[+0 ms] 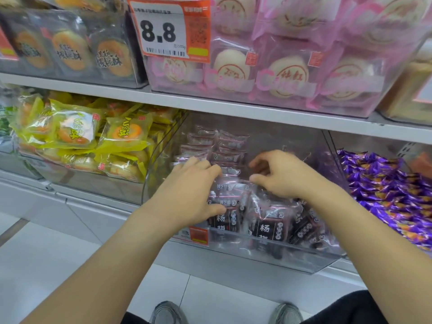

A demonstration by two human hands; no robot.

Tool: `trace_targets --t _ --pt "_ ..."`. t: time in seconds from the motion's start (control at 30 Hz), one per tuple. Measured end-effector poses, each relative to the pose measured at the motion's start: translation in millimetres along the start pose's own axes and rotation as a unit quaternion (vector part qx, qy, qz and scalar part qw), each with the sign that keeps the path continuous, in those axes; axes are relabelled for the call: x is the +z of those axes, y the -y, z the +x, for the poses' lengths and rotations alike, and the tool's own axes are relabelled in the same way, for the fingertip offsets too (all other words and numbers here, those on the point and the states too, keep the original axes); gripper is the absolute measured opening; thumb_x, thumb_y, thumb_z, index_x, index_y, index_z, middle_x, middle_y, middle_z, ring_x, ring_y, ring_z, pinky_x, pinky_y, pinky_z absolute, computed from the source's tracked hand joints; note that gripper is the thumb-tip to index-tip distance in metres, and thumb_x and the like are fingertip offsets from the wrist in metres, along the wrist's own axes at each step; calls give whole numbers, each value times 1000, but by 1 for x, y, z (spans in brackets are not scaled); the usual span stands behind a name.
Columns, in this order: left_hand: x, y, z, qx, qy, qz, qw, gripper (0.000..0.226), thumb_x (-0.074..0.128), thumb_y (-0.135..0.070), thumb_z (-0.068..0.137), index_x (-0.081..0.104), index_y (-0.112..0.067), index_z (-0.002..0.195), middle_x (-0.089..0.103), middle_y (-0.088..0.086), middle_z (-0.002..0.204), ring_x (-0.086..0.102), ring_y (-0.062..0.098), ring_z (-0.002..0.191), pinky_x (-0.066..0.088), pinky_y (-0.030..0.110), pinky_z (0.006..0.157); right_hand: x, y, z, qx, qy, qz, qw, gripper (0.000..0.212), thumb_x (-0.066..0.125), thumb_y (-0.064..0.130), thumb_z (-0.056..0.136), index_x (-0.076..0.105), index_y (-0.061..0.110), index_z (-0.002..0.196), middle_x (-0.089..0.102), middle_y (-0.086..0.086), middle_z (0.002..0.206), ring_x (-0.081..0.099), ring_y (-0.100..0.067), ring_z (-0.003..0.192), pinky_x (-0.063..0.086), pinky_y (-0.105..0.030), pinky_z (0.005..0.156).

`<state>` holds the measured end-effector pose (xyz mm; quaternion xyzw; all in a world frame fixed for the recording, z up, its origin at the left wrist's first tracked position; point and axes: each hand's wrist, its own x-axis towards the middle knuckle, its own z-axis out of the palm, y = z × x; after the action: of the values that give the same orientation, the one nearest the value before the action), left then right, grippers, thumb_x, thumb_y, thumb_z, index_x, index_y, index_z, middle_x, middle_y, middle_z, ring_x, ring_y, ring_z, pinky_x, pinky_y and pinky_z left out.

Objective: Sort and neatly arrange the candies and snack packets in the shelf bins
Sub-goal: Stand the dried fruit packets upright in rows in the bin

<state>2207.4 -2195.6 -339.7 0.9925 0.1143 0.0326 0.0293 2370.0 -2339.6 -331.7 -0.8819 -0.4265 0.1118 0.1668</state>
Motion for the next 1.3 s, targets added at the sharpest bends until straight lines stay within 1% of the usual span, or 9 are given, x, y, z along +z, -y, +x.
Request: trace_targets --t 0.13,0.3,0.53,0.67,0.8,0.93,1.1,1.23,1.3 --pt "-1 -3 3 17 18 -73 997 57 77 -52 76 52 -30 121 55 -10 118 51 13 111 43 31 93 8 5 14 -8 73 -41 996 31 84 37 76 67 22 96 69 5 90 64 -15 80 54 -31 78" --pt "-4 2 -5 16 29 -108 994 57 81 -47 73 52 -37 121 55 -15 115 55 9 103 43 26 88 10 7 17 -52 -10 32 998 14 73 26 83 62 26 91 60 11 78 57 -8 69 45 -27 66" --pt "1 4 -4 -8 26 -110 994 55 79 -40 77 53 -34 125 59 -14 114 58 10 102 41 25 87 24 10 22 -24 11 0 1000 45 80 36 78 61 23 117 68 3 101 62 -16 92 52 -33 84" --pt "5 7 -8 -31 32 -147 988 53 79 -40 76 49 -44 120 56 -16 87 53 10 78 40 26 71 23 18 23 -41 18 -20 999 71 80 43 78 51 24 140 67 -1 124 62 -22 112 50 -33 93" --pt "6 10 -13 -46 35 -186 981 52 80 -40 74 50 -45 116 65 -13 83 53 4 68 51 33 73 21 22 24 -58 34 -32 997 55 75 43 84 59 29 134 62 4 134 60 -21 119 48 -35 100" --pt "6 11 -13 -42 29 -193 980 55 79 -42 75 47 -47 120 60 -15 96 57 10 78 51 36 76 26 23 24 -56 60 -50 995 57 77 33 84 56 27 137 63 1 132 60 -21 118 50 -36 98" --pt "5 13 -10 -40 41 -197 979 54 79 -42 76 52 -47 122 56 -19 93 58 11 83 51 36 78 24 19 27 -28 87 -41 995 35 76 33 84 66 22 116 65 6 102 59 -15 89 42 -26 75" --pt "4 13 -10 -44 47 -194 979 53 79 -43 77 54 -46 124 59 -18 95 60 8 81 52 35 77 20 17 25 -19 73 -12 997 33 79 40 79 68 27 107 62 10 98 54 -9 80 42 -25 74" --pt "3 13 -11 -48 54 -184 980 56 78 -47 76 51 -47 125 57 -18 96 59 8 84 51 33 79 19 17 26 -13 39 -10 999 35 81 43 77 68 28 106 57 8 108 53 -11 94 47 -30 80"
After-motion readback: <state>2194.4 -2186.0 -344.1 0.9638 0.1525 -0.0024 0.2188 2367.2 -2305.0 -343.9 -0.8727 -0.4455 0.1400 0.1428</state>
